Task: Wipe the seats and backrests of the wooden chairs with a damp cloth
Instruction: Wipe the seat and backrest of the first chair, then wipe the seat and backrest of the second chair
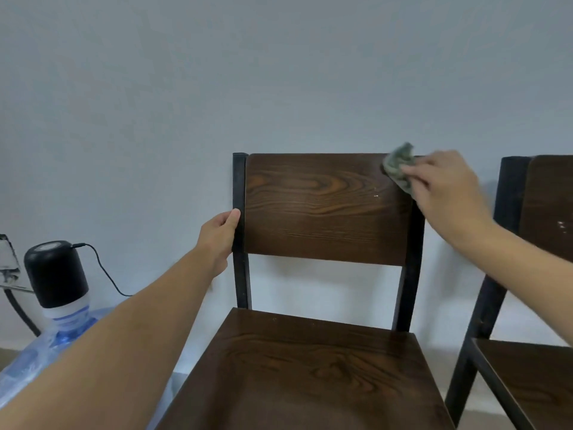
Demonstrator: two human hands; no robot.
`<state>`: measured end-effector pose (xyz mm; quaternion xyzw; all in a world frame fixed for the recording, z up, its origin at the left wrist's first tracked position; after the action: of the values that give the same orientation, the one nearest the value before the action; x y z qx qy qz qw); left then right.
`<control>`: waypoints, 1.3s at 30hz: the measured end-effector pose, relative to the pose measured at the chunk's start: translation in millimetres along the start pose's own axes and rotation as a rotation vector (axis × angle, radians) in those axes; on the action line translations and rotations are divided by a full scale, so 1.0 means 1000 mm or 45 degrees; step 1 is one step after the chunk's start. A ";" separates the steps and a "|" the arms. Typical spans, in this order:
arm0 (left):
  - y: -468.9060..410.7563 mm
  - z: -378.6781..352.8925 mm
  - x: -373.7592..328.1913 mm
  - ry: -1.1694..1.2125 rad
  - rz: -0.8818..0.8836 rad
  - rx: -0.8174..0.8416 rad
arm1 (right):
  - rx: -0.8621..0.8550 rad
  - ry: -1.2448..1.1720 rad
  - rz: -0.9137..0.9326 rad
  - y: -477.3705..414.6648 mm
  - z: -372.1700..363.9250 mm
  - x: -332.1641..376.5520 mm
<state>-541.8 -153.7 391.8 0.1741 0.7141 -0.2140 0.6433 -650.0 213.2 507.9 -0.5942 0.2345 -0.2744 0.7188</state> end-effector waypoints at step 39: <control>0.353 -0.229 0.061 -0.738 -0.320 0.895 | 0.649 0.705 -1.495 0.248 0.299 -0.298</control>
<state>-557.5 265.2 321.2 0.2265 0.4050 -0.5588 0.6873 -643.7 666.0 322.7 -0.3435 -0.0227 -0.8056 0.4822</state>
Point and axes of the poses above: each hand's wrist, its own y-axis away from the middle knuckle, its own z-axis out of the back of the hand, x = y × z, the point moved 4 cm from there along -y, towards the middle knuckle, and after that the axes turned 14 degrees about -x, right-handed, at the moved point
